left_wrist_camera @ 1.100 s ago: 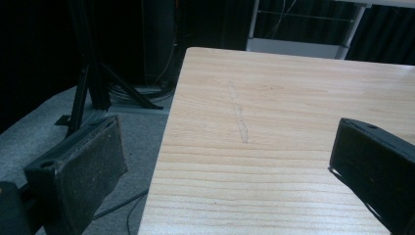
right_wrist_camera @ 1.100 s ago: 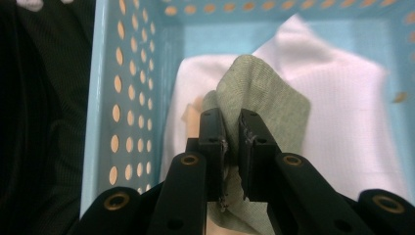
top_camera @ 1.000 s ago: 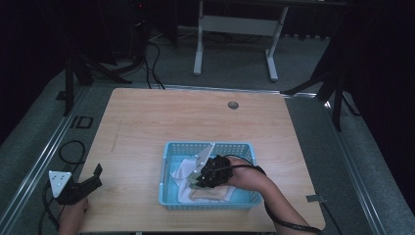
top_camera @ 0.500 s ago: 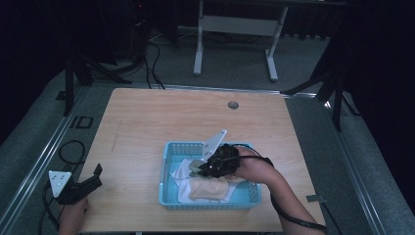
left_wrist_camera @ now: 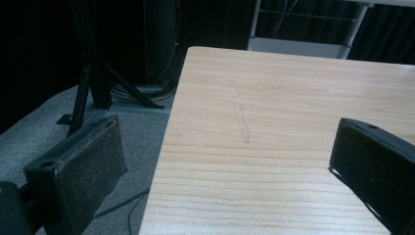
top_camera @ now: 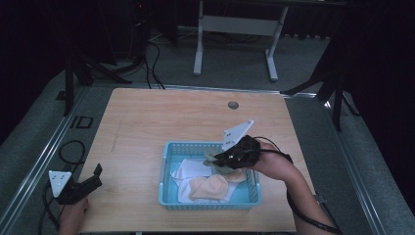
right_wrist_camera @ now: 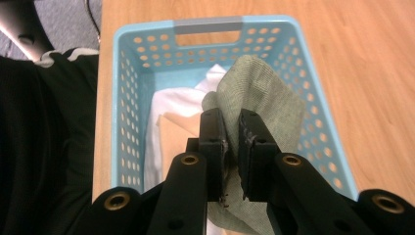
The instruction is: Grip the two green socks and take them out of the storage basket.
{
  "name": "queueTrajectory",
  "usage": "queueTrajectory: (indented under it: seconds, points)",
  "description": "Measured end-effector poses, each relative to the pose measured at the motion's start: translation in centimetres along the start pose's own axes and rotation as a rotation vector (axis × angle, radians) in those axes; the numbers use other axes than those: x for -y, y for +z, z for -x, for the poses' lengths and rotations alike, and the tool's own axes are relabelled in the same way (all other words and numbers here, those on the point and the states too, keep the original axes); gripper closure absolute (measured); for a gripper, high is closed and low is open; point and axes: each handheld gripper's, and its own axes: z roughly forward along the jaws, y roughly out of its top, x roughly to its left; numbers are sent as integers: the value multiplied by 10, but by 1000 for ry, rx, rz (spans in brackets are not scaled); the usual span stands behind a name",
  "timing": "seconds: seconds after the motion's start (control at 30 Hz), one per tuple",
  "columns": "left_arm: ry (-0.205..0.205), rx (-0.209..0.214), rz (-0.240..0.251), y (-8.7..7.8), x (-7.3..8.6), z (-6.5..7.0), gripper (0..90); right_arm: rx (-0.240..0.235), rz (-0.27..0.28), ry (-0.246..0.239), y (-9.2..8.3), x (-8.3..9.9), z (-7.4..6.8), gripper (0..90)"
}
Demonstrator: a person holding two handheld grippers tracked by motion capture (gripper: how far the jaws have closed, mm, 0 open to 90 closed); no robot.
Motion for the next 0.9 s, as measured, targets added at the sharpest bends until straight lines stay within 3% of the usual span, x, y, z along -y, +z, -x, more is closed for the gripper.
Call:
queueTrajectory:
  seconds: [0.33, 0.9]
  points:
    - [1, -2, 0, 0, 0, 0, 5, 76, 22, 65, -35, 32, 8, 816]
    - [0, -5, -1, 0, 0, 0, 5, 201, 50, 239, -84, 113, 18, 816]
